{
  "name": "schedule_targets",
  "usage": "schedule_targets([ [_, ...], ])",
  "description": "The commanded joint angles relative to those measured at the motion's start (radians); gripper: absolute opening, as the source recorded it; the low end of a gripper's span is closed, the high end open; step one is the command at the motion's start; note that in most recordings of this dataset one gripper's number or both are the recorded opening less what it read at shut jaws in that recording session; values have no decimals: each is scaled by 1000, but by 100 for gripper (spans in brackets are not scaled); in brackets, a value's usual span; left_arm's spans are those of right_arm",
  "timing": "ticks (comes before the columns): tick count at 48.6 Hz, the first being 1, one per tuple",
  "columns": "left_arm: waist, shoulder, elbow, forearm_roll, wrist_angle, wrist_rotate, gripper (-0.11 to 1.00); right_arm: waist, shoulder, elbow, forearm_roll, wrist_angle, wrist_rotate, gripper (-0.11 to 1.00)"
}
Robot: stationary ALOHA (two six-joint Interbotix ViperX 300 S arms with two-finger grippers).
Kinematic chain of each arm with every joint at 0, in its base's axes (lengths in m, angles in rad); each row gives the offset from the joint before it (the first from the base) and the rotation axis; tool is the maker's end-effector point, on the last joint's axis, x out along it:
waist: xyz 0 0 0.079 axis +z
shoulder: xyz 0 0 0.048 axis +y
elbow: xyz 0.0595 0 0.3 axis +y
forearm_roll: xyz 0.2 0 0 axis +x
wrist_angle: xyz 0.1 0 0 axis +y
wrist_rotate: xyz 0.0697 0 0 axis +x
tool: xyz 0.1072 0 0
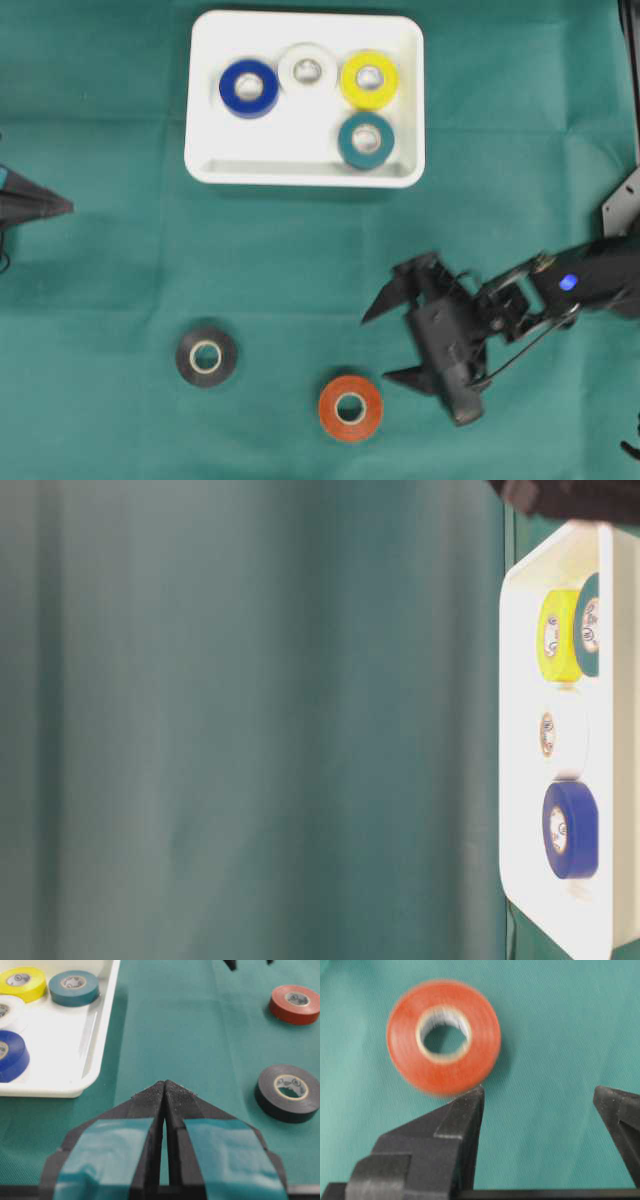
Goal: Put the tape into the white case with the right arm.
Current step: 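Move the right gripper down-left over the orange tape roll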
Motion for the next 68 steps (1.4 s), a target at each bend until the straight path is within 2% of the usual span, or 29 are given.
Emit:
schedule_targets([
  [1, 0, 9, -11, 0, -5, 2, 0, 11, 26, -63, -3, 0, 2, 64],
  [18, 0, 9, -11, 0, -6, 0, 0, 34, 117, -172, -3, 3, 2, 64],
  [48, 0, 9, -9, 0, -6, 0, 0, 49, 198, -190, -3, 8, 11, 64],
  [68, 0, 9, -11, 0, -5, 0, 0, 49, 232, -232, -3, 115, 12, 64],
])
